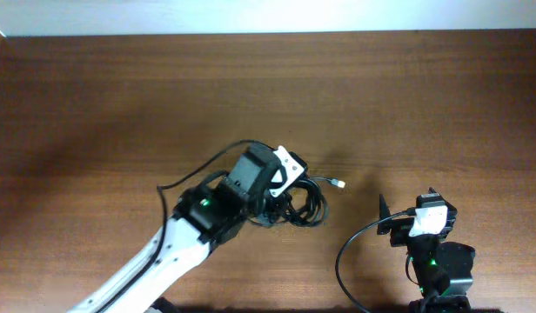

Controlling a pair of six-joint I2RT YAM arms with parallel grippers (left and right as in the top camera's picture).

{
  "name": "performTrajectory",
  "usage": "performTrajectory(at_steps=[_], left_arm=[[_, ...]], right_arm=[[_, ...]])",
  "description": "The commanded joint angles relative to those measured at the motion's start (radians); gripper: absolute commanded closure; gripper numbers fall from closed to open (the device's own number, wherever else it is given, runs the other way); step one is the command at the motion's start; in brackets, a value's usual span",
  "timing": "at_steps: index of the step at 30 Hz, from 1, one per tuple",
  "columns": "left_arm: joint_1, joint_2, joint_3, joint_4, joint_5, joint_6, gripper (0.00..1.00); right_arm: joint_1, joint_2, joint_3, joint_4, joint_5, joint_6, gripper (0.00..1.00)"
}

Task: Untangle cables
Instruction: 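Bring the lifted bundle toward the right gripper, right gripper approaching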

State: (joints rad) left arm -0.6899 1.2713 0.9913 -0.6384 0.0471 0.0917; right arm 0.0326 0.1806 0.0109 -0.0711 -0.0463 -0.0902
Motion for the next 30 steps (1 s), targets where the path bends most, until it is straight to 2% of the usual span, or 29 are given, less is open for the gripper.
performTrajectory(at_steps=[1, 3, 5, 6, 8, 10, 11, 13, 15, 17, 20, 23, 24, 25, 27, 30], left_arm=[[-0.001, -0.089, 0.022, 0.023, -0.097, 0.045, 1.00], [-0.001, -0.109, 0.022, 0.049, -0.097, 0.045, 1.00], [-0.001, -0.109, 0.022, 0.079, -0.097, 0.045, 1.00], [-0.001, -0.109, 0.022, 0.110, -0.097, 0.045, 1.00], [-0.001, -0.109, 0.022, 0.158, -0.097, -0.004, 1.00], [-0.001, -0.109, 0.022, 0.160, -0.097, -0.077, 1.00], [-0.001, -0.109, 0.022, 0.160, -0.096, -0.188, 1.00], [-0.001, -0.109, 0.022, 0.159, -0.090, -0.350, 1.00], [-0.001, -0.109, 0.022, 0.160, -0.010, -0.522, 1.00], [-0.001, -0.109, 0.022, 0.161, 0.098, -0.604, 1.00], [-0.001, -0.109, 0.022, 0.247, 0.362, -0.581, 1.00], [-0.001, -0.109, 0.022, 0.320, 0.523, -0.576, 1.00], [-0.001, -0.109, 0.022, 0.322, 0.530, -0.576, 1.00], [-0.001, -0.108, 0.021, 0.323, 0.517, -0.576, 1.00], [-0.001, -0.108, 0.021, 0.324, 0.447, -0.576, 1.00], [-0.002, -0.108, 0.021, 0.323, 0.435, -0.577, 1.00]], right_arm=[[0.006, 0.000, -0.005, -0.002, -0.010, -0.007, 0.01], [0.006, 0.000, -0.005, 0.023, 0.002, -0.007, 0.01], [0.006, 0.000, -0.003, 0.095, -0.098, 0.008, 0.01], [0.006, 0.000, 0.021, 0.084, -0.107, 0.159, 0.01], [0.006, 0.000, 0.122, -0.042, -0.199, 0.270, 0.01], [0.006, 0.001, 0.266, -0.228, -0.216, 0.290, 0.01], [0.006, 0.008, 0.407, -0.378, -0.217, 0.290, 0.01], [0.006, 0.044, 0.600, -0.568, -0.232, 0.290, 0.01], [0.006, 0.101, 0.768, -0.709, -0.311, 0.290, 0.01], [0.006, 0.141, 0.854, -0.753, -0.461, 0.290, 0.01], [0.006, 0.144, 0.864, -0.734, -0.745, 0.291, 0.01], [0.006, 0.144, 0.865, -0.732, -0.836, 0.328, 0.01], [0.006, 0.146, 0.864, -0.722, -0.820, 0.415, 0.01], [0.006, 0.151, 0.864, -0.716, -0.769, 0.586, 0.01], [0.006, 0.185, 0.864, -0.715, -0.758, 0.770, 0.01], [0.006, 0.220, 0.865, -0.711, -0.800, 0.784, 0.01]])
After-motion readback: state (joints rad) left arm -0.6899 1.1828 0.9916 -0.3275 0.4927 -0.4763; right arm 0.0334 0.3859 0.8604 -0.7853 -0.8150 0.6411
